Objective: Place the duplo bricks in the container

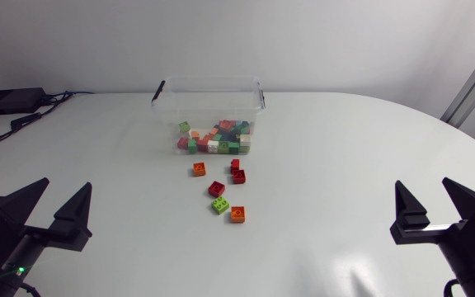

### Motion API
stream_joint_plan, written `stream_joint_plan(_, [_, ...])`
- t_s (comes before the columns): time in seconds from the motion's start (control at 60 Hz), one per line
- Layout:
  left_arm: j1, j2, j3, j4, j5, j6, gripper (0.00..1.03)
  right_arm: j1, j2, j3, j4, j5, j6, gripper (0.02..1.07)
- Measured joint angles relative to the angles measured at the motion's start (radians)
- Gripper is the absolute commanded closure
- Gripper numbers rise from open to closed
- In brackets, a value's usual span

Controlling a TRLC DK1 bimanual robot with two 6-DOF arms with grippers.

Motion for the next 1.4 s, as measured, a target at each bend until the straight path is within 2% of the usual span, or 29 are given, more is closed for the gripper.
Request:
stream_joint_plan(0.567, [0.0,0.0,0.004,-0.009,0.0,-0.007,0.04,0.006,0.0,0.0,0.024,0.0,0.0,0.06])
stream_joint_plan(0.717, [0.0,0.039,0.068,-0.031,0.0,-0.008,0.04,0.006,0.005,0.021,0.023,0.0,0.0,0.06])
stream_joint_plan(0.883, [-0.027,0.207,0.209,-0.023,0.0,-0.026,0.04,0.027,0.154,0.144,0.061,0.0,0.0,0.06])
stream_joint_plan(1.1, [-0.112,0.495,0.358,-0.02,0.0,-0.026,0.05,0.078,0.399,0.266,0.111,0.0,0.0,0.06])
stream_joint_plan(1.4, [-0.129,0.946,0.524,-0.024,0.022,0.009,0.06,0.17,0.703,0.36,0.093,-0.024,0.0,0.06])
